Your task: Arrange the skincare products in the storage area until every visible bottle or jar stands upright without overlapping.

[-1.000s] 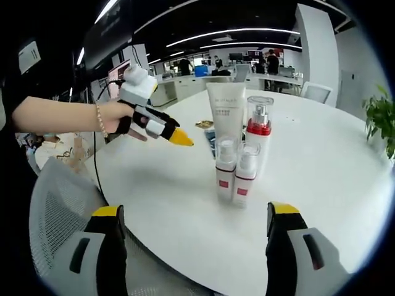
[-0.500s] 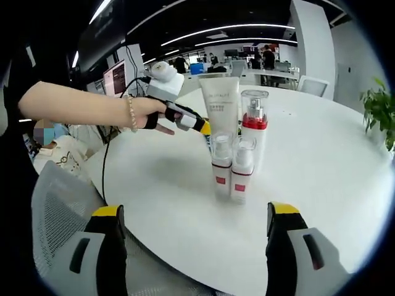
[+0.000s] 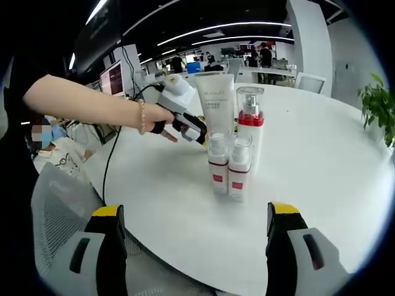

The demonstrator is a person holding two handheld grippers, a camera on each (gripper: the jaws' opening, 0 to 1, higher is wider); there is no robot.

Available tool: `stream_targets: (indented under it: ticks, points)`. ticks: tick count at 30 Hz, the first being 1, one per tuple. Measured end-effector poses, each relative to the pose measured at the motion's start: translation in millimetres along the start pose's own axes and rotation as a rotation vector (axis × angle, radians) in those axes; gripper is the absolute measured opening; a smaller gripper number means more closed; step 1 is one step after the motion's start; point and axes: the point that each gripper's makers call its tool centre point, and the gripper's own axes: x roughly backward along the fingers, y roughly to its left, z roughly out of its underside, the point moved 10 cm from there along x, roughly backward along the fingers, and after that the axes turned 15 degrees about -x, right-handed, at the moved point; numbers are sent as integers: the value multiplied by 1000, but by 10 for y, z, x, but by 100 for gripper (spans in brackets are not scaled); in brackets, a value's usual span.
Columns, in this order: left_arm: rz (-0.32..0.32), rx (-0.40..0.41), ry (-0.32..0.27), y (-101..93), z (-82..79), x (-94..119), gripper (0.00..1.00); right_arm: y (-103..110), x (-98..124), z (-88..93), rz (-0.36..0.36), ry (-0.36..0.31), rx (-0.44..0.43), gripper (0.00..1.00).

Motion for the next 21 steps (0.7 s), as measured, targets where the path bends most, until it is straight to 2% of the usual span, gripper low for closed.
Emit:
stream_targets:
  ticks: [6,11,16,21]
  points:
    - [27,-7,5,69,42,-57,61,9,-6,0,-2,3,4,95]
    - [58,-36,4,73,73,9,61,6,-2,-3,-4,1,4,94]
    - [88,-58,37,141,206,104,60,12,-9,3,-13,4,13,94]
    - [118,-87,34,3,361,280,60,24,-18,11,-26,9,23,94]
